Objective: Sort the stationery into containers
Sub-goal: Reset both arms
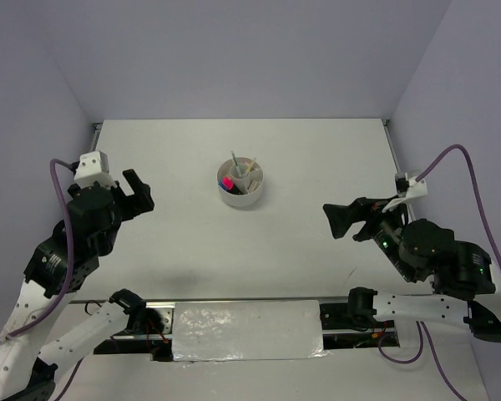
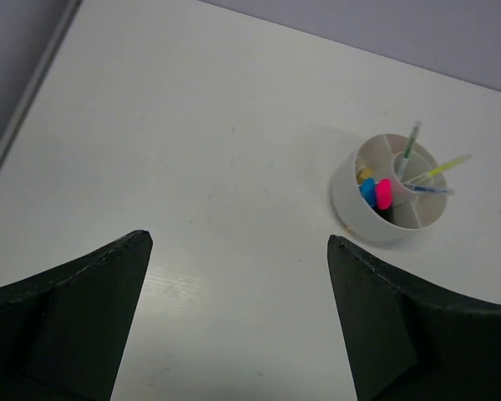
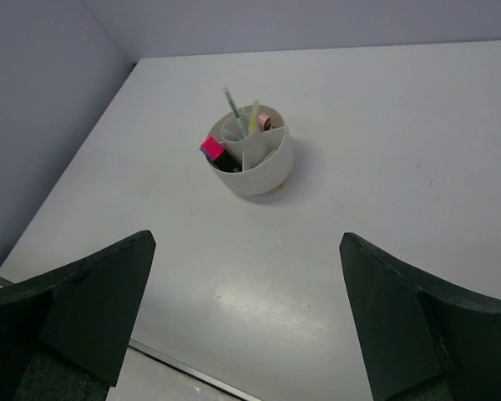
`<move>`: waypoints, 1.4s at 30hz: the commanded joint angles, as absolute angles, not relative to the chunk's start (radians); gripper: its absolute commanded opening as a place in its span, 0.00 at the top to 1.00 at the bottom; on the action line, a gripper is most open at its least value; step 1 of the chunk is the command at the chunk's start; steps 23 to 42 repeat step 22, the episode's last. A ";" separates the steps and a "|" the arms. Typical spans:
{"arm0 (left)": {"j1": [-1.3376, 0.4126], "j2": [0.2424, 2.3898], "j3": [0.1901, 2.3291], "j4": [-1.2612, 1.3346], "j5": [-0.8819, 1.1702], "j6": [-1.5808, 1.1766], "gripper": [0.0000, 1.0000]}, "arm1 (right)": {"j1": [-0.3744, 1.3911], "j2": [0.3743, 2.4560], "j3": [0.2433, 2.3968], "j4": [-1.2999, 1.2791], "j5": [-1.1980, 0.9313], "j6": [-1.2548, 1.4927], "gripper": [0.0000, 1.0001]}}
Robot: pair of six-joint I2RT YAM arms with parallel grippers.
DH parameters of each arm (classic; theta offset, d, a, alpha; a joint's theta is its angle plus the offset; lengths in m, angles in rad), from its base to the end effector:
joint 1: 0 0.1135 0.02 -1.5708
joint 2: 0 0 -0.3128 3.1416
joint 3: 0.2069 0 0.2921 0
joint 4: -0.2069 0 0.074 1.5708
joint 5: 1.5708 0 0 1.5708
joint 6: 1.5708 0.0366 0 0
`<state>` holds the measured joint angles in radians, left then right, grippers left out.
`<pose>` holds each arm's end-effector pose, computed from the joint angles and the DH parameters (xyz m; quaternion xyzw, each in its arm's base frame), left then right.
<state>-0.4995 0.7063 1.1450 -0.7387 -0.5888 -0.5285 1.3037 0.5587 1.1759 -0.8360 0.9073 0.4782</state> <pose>0.1108 -0.0373 0.4614 -0.1834 0.7676 -0.0759 0.6094 0.0403 0.0381 0.4727 -0.0301 0.7523 0.2224 0.6194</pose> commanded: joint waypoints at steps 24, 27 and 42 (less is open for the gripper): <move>-0.494 0.494 1.025 -0.781 -0.804 -0.546 0.01 | 1.302 0.488 1.264 -0.956 1.009 0.437 0.00; -0.494 0.494 1.025 -0.781 -0.804 -0.546 0.01 | 1.302 0.488 1.264 -0.956 1.009 0.437 0.00; -0.494 0.494 1.025 -0.781 -0.804 -0.546 0.01 | 1.302 0.488 1.264 -0.956 1.009 0.437 0.00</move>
